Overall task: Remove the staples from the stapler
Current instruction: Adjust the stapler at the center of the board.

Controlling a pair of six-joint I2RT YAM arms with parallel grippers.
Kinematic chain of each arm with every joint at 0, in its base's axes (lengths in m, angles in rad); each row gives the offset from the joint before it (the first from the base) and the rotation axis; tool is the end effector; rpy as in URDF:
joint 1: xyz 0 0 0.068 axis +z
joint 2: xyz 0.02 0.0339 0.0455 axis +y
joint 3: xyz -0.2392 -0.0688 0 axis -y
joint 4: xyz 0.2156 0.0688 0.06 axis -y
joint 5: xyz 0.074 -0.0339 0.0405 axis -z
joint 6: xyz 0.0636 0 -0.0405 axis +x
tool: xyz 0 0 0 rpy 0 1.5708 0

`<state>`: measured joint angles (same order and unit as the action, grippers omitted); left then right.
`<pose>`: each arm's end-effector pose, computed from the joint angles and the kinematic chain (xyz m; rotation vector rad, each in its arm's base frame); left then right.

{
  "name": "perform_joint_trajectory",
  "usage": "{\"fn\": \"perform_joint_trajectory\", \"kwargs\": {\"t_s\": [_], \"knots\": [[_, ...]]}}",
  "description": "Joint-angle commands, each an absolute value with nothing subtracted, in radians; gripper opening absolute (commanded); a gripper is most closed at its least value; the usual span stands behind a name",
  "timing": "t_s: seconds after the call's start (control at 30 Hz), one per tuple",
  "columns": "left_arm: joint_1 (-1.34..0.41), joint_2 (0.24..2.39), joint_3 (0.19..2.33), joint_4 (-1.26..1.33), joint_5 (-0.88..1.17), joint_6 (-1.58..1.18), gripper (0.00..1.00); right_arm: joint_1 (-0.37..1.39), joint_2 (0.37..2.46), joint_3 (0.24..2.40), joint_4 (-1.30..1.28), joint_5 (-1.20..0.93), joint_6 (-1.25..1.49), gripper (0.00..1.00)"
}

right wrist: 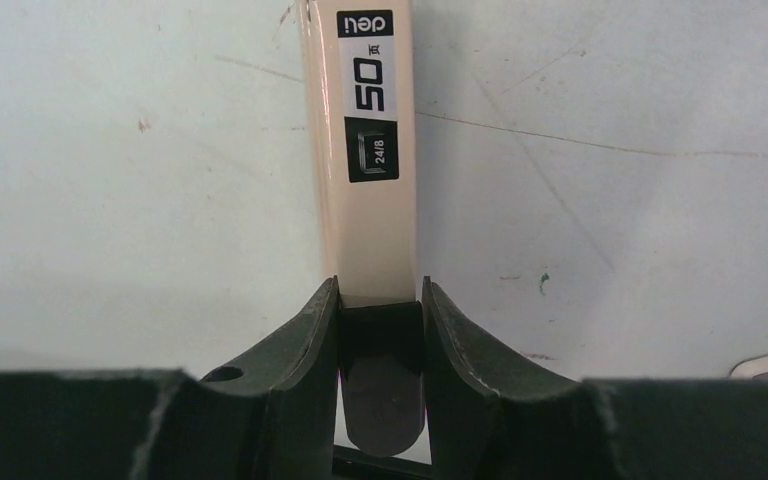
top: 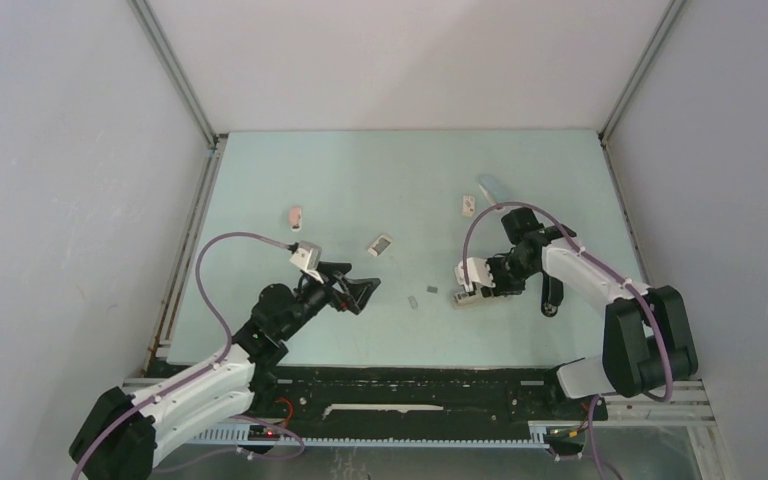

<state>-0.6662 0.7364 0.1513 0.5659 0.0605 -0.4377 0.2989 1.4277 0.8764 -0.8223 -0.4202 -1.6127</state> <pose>0.1494 -0.1224 0.2025 0.2389 1.6481 -0.8991 0.2091 0.0916 0.1589 -2.2516 1.5204 0.2946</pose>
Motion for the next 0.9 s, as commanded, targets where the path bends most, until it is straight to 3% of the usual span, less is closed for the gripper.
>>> {"fn": "perform_joint_trajectory", "kwargs": {"t_s": [0.0,0.27,0.87], "knots": [[-0.660,0.765,0.127,0.649,0.093,-0.448,1.00,0.278,1.363,0.868,-0.755,-0.525,-1.383,0.00],[-0.660,0.877,0.136,0.787,0.200,-0.456,0.98,0.220,1.398,0.893,-0.689,-0.572,-1.155,0.00],[-0.665,1.190,0.235,0.978,0.265,-0.589,0.99,0.177,1.541,1.168,-0.822,-0.764,-0.770,0.00]]}}
